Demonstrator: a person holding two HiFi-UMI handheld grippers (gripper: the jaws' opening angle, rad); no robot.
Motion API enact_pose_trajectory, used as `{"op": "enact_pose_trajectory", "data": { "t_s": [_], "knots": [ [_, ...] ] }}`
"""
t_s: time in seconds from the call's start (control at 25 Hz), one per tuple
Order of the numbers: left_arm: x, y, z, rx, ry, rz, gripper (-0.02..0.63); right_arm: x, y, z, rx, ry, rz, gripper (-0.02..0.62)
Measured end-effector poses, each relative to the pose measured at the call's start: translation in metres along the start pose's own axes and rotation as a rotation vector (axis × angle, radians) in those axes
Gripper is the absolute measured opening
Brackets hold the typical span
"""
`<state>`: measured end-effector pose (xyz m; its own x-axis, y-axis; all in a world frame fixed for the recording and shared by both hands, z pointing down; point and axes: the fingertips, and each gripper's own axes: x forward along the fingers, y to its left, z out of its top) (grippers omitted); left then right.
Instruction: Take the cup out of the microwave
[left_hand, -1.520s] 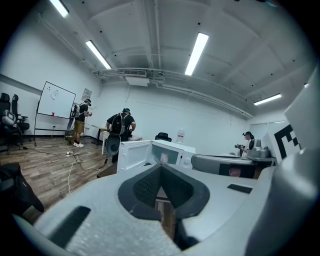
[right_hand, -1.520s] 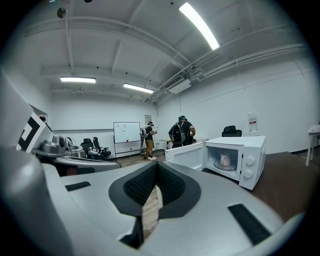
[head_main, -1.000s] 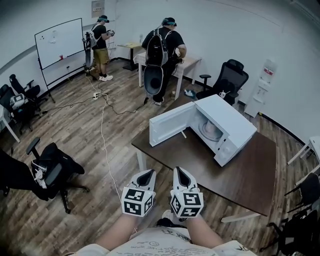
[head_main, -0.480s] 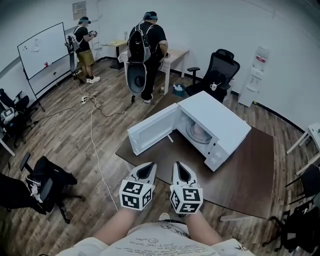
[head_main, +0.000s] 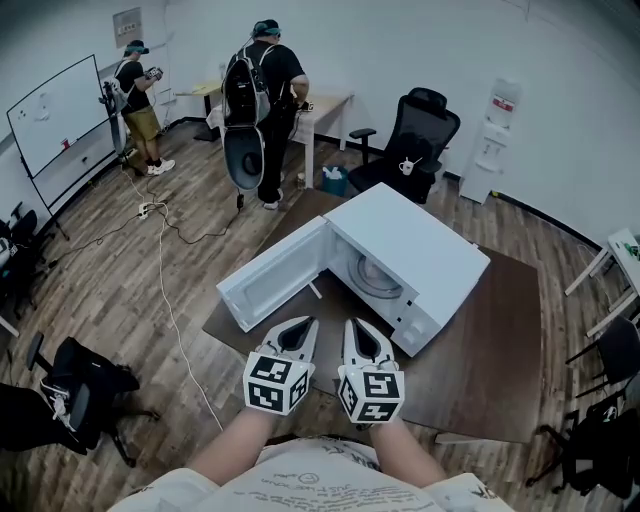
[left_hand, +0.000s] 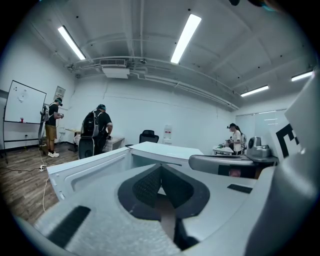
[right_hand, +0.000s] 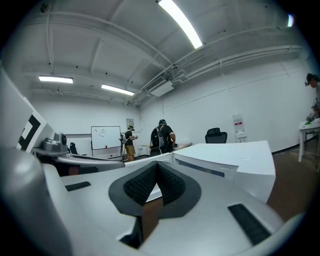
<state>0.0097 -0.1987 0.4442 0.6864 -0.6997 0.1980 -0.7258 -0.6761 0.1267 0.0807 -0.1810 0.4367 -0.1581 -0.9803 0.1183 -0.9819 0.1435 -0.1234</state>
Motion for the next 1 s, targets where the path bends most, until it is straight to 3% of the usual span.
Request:
{"op": "enact_pose_trajectory", "data": {
  "t_s": [0.2, 0.4, 0.76, 1.0],
  "knots": [
    [0.028, -0.008, -0.003, 0.011, 0.018, -0.073, 0.014, 0.007, -0.021, 0.0, 0.022, -0.002, -0.063, 0.015],
    [0.059, -0.011, 0.0, 0.021, 0.016, -0.168, 0.015, 0.002, -0.048, -0.01, 0.059, 0.016, -0.179, 0.015],
    [0.131, -0.016, -0.022, 0.035, 0.1, -0.323, 0.015, 0.008, -0.094, -0.018, 0.089, 0.051, -0.347, 0.015],
    [0.176, 0.001, -0.033, 0.045, 0.141, -0.363, 0.015, 0.012, -0.103, -0.023, 0.102, 0.071, -0.431, 0.015]
  ]
}}
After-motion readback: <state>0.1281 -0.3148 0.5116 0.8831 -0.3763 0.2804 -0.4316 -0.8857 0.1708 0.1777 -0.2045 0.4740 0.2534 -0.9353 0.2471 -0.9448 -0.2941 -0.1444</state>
